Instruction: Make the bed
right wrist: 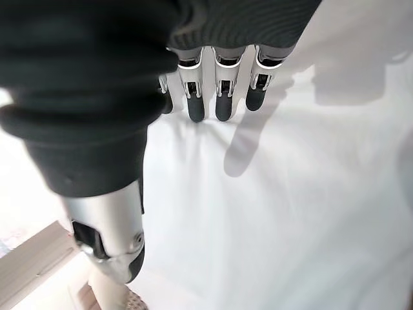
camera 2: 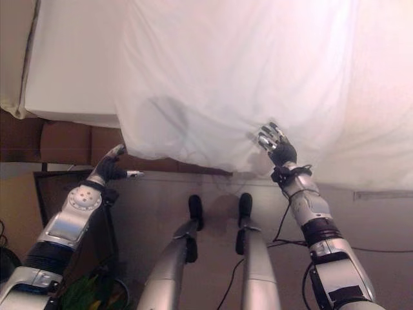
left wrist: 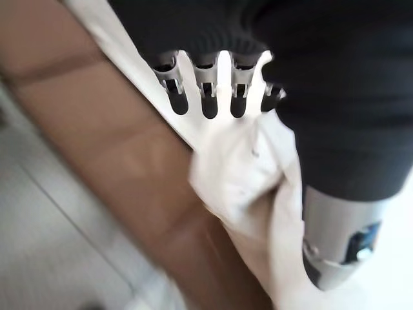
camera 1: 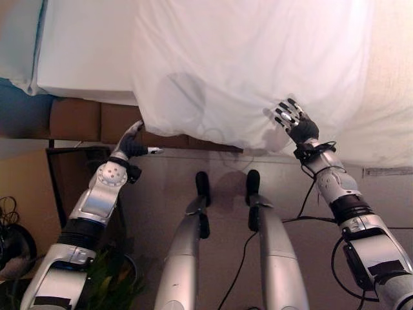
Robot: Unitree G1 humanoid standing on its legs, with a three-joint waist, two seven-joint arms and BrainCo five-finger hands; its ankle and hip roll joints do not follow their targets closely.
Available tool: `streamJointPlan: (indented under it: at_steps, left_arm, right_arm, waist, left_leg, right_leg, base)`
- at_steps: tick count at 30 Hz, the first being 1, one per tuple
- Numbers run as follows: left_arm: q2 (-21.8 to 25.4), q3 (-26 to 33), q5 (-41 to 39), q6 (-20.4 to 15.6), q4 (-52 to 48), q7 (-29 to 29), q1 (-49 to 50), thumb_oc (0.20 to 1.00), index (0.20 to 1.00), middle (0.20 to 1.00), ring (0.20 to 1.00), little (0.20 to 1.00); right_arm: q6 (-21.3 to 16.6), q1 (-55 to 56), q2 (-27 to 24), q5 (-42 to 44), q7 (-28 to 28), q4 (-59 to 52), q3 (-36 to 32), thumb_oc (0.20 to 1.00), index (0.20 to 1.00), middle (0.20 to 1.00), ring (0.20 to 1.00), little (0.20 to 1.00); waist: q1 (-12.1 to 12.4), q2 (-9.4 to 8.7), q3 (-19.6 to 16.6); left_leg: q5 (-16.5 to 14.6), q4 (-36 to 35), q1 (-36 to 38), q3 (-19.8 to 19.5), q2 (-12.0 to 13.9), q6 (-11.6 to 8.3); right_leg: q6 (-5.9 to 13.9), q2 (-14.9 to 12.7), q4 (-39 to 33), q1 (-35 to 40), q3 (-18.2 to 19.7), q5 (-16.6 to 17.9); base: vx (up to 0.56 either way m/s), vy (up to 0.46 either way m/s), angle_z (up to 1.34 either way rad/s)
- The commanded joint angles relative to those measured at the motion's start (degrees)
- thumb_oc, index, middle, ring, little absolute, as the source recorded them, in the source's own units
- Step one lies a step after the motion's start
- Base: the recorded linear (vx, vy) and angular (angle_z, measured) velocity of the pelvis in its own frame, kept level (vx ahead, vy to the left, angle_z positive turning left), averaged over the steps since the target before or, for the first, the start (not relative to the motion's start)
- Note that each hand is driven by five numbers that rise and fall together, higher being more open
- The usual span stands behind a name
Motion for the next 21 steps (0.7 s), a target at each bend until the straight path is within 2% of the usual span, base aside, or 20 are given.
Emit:
streamJointPlan:
  at_steps: [1,2,3,4,5,6,7,8,9,11,15,21]
  left_arm:
    - [3.4,-9.7,-22.1,-5.1,-7.3,-11.3,-3.3,1.0,1.0,1.0,1.0,1.0]
    - [3.4,-9.7,-22.1,-5.1,-7.3,-11.3,-3.3,1.0,1.0,1.0,1.0,1.0]
    - [5.0,-14.5,-34.4,-9.5,-7.7,-12.5,-6.5,1.0,1.0,1.0,1.0,1.0]
    - [5.0,-14.6,-34.4,-9.6,-7.5,-12.5,-6.7,1.0,1.0,1.0,1.0,1.0]
    - [5.6,-17.1,-38.6,-11.4,-7.3,-12.7,-8.8,1.0,1.0,1.0,1.0,1.0]
    - [7.0,-22.0,-41.5,-13.4,-6.6,-13.2,-12.6,1.0,1.0,1.0,1.0,1.0]
    - [7.0,-22.0,-41.6,-13.4,-6.5,-13.2,-12.7,1.0,1.0,1.0,1.0,1.0]
    - [8.2,-26.0,-44.7,-13.7,-6.0,-14.1,-15.7,1.0,1.0,1.0,1.0,1.0]
    - [8.1,-27.0,-46.1,-14.0,-4.8,-14.1,-16.5,1.0,1.0,1.0,1.0,1.0]
    - [6.9,-28.3,-48.1,-14.1,-2.3,-15.9,-17.9,1.0,1.0,1.0,1.0,1.0]
    - [2.1,-28.4,-48.2,-15.5,3.7,-14.8,-20.5,1.0,1.0,1.0,1.0,1.0]
    - [1.8,-29.6,-47.8,-14.4,3.0,-16.1,-21.3,1.0,1.0,1.0,1.0,1.0]
  right_arm:
    - [-1.2,-2.2,-1.3,0.4,2.3,-1.2,3.0,1.0,1.0,1.0,1.0,1.0]
    - [-1.2,-2.3,-1.3,0.4,2.3,-1.1,3.0,1.0,1.0,1.0,1.0,1.0]
    - [-2.5,-3.1,-0.7,1.9,3.0,1.1,6.6,1.0,1.0,1.0,1.0,1.0]
    - [-2.5,-3.2,-0.7,1.9,3.1,1.1,6.6,1.0,1.0,1.0,1.0,1.0]
    - [-3.3,-3.5,-0.6,2.8,3.3,2.0,8.8,1.0,1.0,1.0,1.0,1.0]
    - [-4.5,-3.9,-0.6,3.6,3.7,2.6,12.1,1.0,1.0,1.0,1.0,1.0]
    - [-4.5,-3.9,-0.6,3.6,3.7,2.6,12.0,1.0,1.0,1.0,1.0,1.0]
    - [-5.2,-4.1,-0.5,4.9,3.9,2.2,14.5,1.0,1.0,1.0,1.0,1.0]
    - [-5.6,-4.2,0.0,5.1,3.6,2.4,15.3,1.0,1.0,1.0,1.0,1.0]
    - [-5.7,-5.3,0.8,5.7,3.7,3.1,17.1,1.0,1.0,1.0,1.0,1.0]
    - [-5.4,-6.9,2.2,6.9,4.1,3.3,20.1,1.0,1.0,1.0,1.0,1.0]
    - [-5.3,-6.9,2.3,7.5,3.3,3.1,20.6,1.0,1.0,1.0,1.0,1.0]
  waist:
    - [-2.2,3.05,-3.2]
    - [-2.2,3.03,-3.3]
    - [-2.8,2.78,-3.2]
    - [-2.7,2.72,-3.4]
    - [-3.1,2.5,-3.3]
    - [-3.6,2.01,-3.3]
    - [-3.6,1.99,-3.3]
    - [-4.2,1.63,-3.4]
    - [-4.4,1.4,-3.4]
    - [-4.7,0.86,-3.6]
    - [-5.2,-0.27,-3.9]
    - [-5.5,-0.56,-4.0]
  left_leg:
    - [-5.6,4.7,-0.3,0.5,-1.7,-0.39]
    - [-5.5,4.6,-0.4,0.6,-1.7,-0.39]
    - [-5.5,4.8,0.2,0.9,-1.4,-0.66]
    - [-5.3,4.6,-0.1,0.9,-1.4,-0.63]
    - [-5.5,4.8,0.3,0.9,-1.3,-0.72]
    - [-5.3,4.8,0.2,0.9,-1.3,-0.96]
    - [-5.3,4.8,0.3,0.9,-1.3,-0.96]
    - [-5.3,4.9,0.2,1.1,-1.2,-1.06]
    - [-5.4,5.1,0.0,1.2,-1.1,-1.08]
    - [-5.5,5.5,-0.4,1.4,-0.8,-1.16]
    - [-5.8,6.5,-1.3,1.8,-0.4,-1.27]
    - [-5.6,6.8,-2.1,1.8,-0.4,-1.29]
  right_leg:
    - [5.6,1.4,-7.8,4.6,-0.3,1.2]
    - [5.6,1.4,-7.8,4.5,-0.3,1.2]
    - [5.72,1.6,-7.8,5.1,-0.1,1.1]
    - [5.7,1.6,-7.9,4.8,-0.1,1.4]
    - [5.81,1.7,-7.9,5.1,0.0,1.2]
    - [5.92,1.9,-7.9,5.2,-0.2,1.3]
    - [5.92,1.9,-7.9,5.2,-0.1,1.3]
    - [6.1,1.9,-7.7,5.0,-0.1,1.5]
    - [6.14,1.9,-7.6,4.8,-0.1,1.5]
    - [6.24,2.0,-7.3,4.3,0.1,1.6]
    - [6.3,2.2,-6.8,3.3,0.3,1.7]
    - [6.48,2.0,-6.7,2.7,0.2,2.2]
  base:
    - [0.01,0.019,-0.06]
    - [0.0,0.004,-0.06]
    - [0.0,0.003,-0.04]
    - [0.0,0.0,0.0]
    - [0.0,0.0,0.0]
    - [0.0,0.0,0.0]
    - [0.0,0.0,0.0]
    - [0.0,0.0,0.0]
    - [0.0,0.0,0.0]
    - [-0.01,-0.004,-0.04]
    - [-0.01,-0.005,-0.07]
    - [0.0,0.001,-0.04]
